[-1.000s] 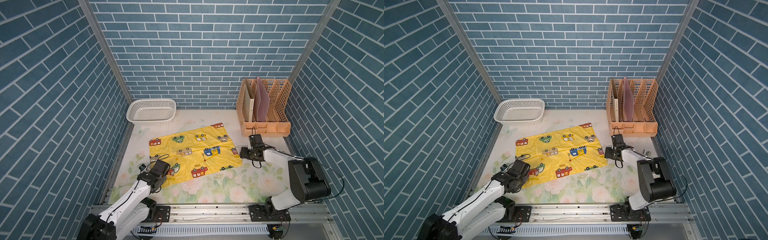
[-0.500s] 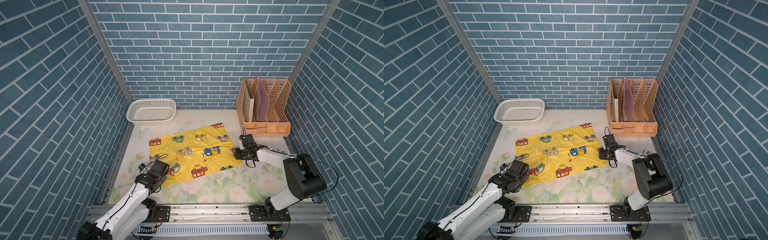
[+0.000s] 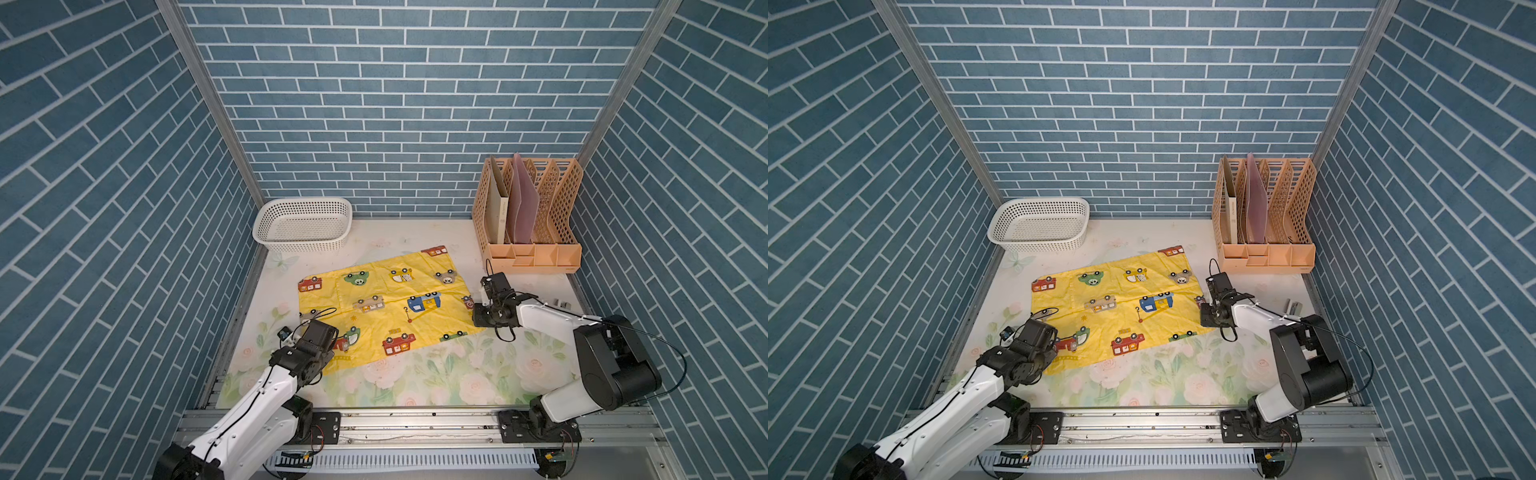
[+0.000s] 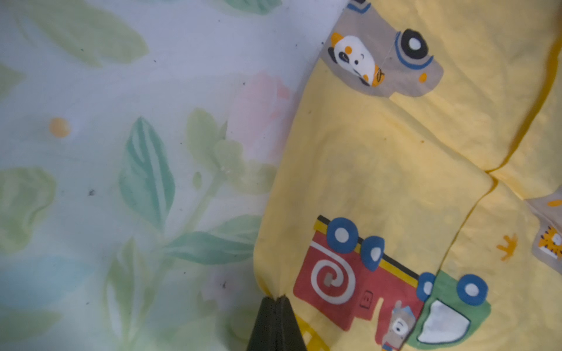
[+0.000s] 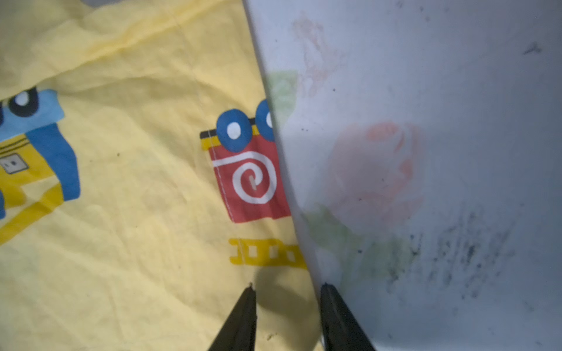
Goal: Roll up the pillowcase
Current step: Fold the pillowcase at the center of the board.
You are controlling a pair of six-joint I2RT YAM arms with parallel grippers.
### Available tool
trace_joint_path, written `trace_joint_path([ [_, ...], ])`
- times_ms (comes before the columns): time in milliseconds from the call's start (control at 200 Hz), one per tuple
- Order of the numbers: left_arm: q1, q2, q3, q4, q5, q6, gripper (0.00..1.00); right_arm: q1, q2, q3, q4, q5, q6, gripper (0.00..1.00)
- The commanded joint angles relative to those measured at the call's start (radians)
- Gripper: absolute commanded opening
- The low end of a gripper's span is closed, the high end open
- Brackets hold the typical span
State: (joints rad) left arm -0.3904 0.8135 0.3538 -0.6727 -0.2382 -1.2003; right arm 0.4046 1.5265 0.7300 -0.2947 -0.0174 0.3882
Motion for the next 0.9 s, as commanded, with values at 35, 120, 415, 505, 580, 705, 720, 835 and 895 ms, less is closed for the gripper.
trace_joint_path([
  [35, 0.002, -0.013, 0.012, -0.026, -0.012, 0.006, 0.0, 0.022, 0.071, -0.054, -0.161, -0.004, 0.05, 0.14],
  [120, 0.001, -0.022, 0.038, -0.036, -0.027, 0.006, 0.0, 0.015, 0.048, -0.018, -0.196, 0.039, 0.049, 0.01],
  [415, 0.08, 0.016, 0.119, 0.007, 0.006, 0.13, 0.0, -0.109, -0.03, 0.105, -0.216, 0.025, 0.011, 0.0],
  [505, 0.095, 0.01, 0.133, 0.002, 0.003, 0.149, 0.0, -0.153, -0.072, 0.105, -0.216, 0.017, 0.012, 0.0],
  [580, 0.113, 0.011, 0.146, 0.007, 0.01, 0.168, 0.0, -0.171, -0.083, 0.096, -0.213, -0.006, 0.013, 0.0],
  [705, 0.128, 0.044, 0.2, 0.037, 0.017, 0.209, 0.0, -0.179, -0.095, 0.104, -0.178, -0.125, 0.042, 0.0],
  [720, 0.128, 0.05, 0.208, 0.04, 0.019, 0.213, 0.0, -0.179, -0.095, 0.111, -0.177, -0.136, 0.045, 0.0],
  [835, 0.128, 0.095, 0.266, 0.063, 0.03, 0.24, 0.0, -0.179, -0.079, 0.169, -0.177, -0.176, 0.049, 0.0],
  [895, 0.131, 0.109, 0.294, 0.072, 0.036, 0.258, 0.0, -0.182, -0.071, 0.186, -0.172, -0.198, 0.052, 0.0],
])
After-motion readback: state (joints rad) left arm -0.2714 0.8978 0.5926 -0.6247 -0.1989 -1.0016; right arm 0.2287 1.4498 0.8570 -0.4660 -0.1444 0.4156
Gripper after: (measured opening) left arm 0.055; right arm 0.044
